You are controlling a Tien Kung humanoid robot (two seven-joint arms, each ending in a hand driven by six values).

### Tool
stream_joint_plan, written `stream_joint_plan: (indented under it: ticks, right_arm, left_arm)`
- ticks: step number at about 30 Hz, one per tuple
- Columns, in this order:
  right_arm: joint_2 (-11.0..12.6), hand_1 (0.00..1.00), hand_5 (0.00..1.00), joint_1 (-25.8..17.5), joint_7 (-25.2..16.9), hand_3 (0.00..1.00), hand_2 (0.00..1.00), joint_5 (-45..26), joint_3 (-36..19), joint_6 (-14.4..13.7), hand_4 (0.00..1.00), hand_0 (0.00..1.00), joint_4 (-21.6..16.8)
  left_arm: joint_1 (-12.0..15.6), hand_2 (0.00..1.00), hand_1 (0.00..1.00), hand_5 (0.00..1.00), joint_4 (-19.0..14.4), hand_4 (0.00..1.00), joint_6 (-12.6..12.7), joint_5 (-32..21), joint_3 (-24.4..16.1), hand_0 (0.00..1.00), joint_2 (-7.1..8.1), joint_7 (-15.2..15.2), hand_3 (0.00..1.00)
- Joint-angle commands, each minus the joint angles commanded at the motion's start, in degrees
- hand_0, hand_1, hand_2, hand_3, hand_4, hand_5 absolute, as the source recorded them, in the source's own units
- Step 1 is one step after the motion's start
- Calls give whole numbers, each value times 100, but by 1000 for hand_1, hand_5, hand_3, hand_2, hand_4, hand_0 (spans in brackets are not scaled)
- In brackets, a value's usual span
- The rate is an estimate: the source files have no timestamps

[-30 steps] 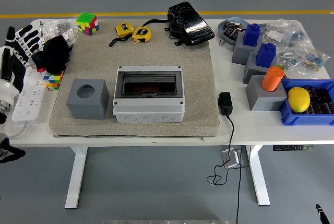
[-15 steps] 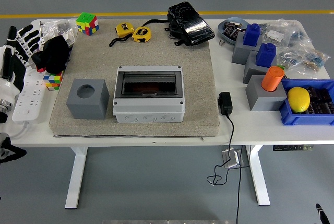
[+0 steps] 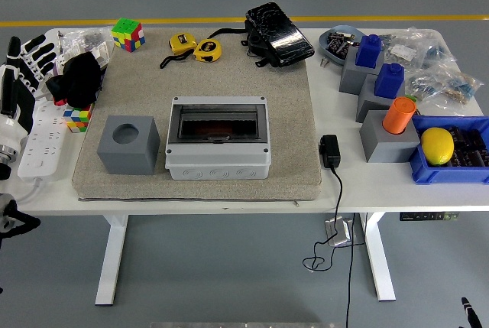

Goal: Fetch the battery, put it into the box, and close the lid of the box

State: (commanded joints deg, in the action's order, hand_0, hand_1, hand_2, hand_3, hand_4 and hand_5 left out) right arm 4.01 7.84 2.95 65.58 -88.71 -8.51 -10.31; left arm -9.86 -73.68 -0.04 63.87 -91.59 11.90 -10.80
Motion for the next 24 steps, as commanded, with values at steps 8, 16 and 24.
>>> stream_joint_plan:
  ticks: [8,16,24]
  right_arm:
    - [-2,767,998,-1,-13,792,748,-7,-13,-1,998,819,0]
    - [-16,767,998,5,-26,792,748,-14,-11,0,998,818,0]
    - [-17,767,998,-17,-23,792,747,-1,-33,2,998,818,0]
  left_arm:
    - [-1,828,853,998,-56,998,38,49,23,869,10,14,827]
    - [-3,825,848,998,-36,998,33,41,25,866,0,2,823]
    - [8,824,848,998,-37,998,15,92,20,866,5,-7,821]
